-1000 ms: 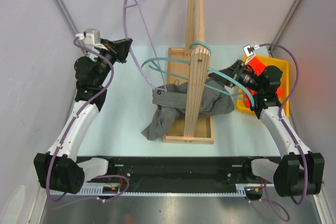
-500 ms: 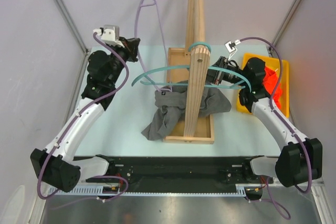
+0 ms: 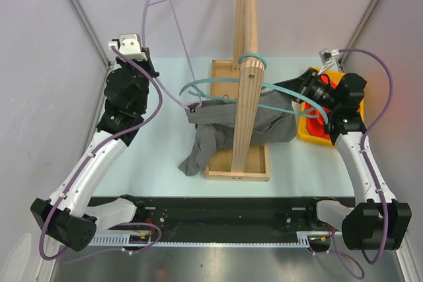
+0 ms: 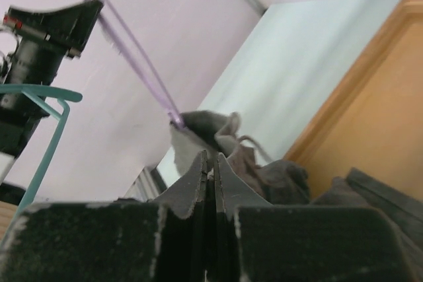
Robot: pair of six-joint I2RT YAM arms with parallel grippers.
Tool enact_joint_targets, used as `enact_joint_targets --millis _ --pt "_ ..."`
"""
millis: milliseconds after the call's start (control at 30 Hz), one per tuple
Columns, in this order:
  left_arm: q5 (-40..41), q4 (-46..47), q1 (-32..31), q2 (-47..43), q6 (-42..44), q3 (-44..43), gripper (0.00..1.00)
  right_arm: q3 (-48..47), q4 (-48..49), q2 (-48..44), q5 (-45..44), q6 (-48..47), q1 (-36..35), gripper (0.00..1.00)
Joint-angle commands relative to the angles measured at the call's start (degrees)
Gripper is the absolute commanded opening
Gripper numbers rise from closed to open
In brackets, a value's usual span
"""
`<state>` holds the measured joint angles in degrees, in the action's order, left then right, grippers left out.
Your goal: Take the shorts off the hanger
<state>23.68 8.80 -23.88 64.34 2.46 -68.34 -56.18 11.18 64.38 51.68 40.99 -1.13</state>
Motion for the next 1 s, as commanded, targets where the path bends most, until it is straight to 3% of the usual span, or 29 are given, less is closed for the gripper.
enact_joint_targets --millis 0,100,233,433,500,533,633,667,800,833,967 --pt "12.24 -3.06 -0.03 -3.16 -5.15 -5.65 0.00 -4.19 1.21 -2.33 1.93 1.02 3.85 0.00" --pt "12.63 -11.41 0.06 -2.20 -12.62 -8.99 0.00 -5.07 1.30 -2.15 0.71 1.54 1.93 0.00" --pt "8.68 -15.30 0.32 -1.23 -20.11 -9.98 0.00 -6.39 0.43 -0.58 -1.14 -0.47 -6.76 0.00" --pt "9.89 -23.56 1.29 2.11 -28.21 -16.38 0.00 -7.27 -0.73 0.31 -3.17 -1.53 -10.03 0.00" --pt "6.31 -20.94 1.38 1.85 -25.68 -16.22 0.00 -7.36 0.15 0.39 -1.77 -0.83 -9.95 0.00" --pt "3.94 -15.36 1.29 1.50 -23.66 -15.61 0.00 -7.62 0.42 0.40 -1.32 -0.65 -9.60 0.00" --pt "-11.25 -1.40 1.38 -0.78 -10.58 -10.52 0.00 -8.06 -0.80 -0.83 -0.44 -0.56 -5.48 0.00" --pt "-15.20 2.41 1.38 -3.23 -3.67 -6.41 0.00 -8.41 -1.50 -2.49 0.60 -0.56 -0.33 0.00" --pt "-8.41 6.32 1.38 -5.19 3.60 -3.03 0.00 -8.85 -1.86 -3.82 4.56 0.84 9.55 0.00" --pt "-2.39 6.15 1.38 -5.27 4.04 -3.12 0.00 -9.03 -2.12 -3.91 5.70 0.84 11.30 0.00" --pt "10.66 -0.44 1.38 -3.43 -0.78 -6.46 0.00 -9.29 -3.01 -3.74 4.75 1.01 14.05 0.00"
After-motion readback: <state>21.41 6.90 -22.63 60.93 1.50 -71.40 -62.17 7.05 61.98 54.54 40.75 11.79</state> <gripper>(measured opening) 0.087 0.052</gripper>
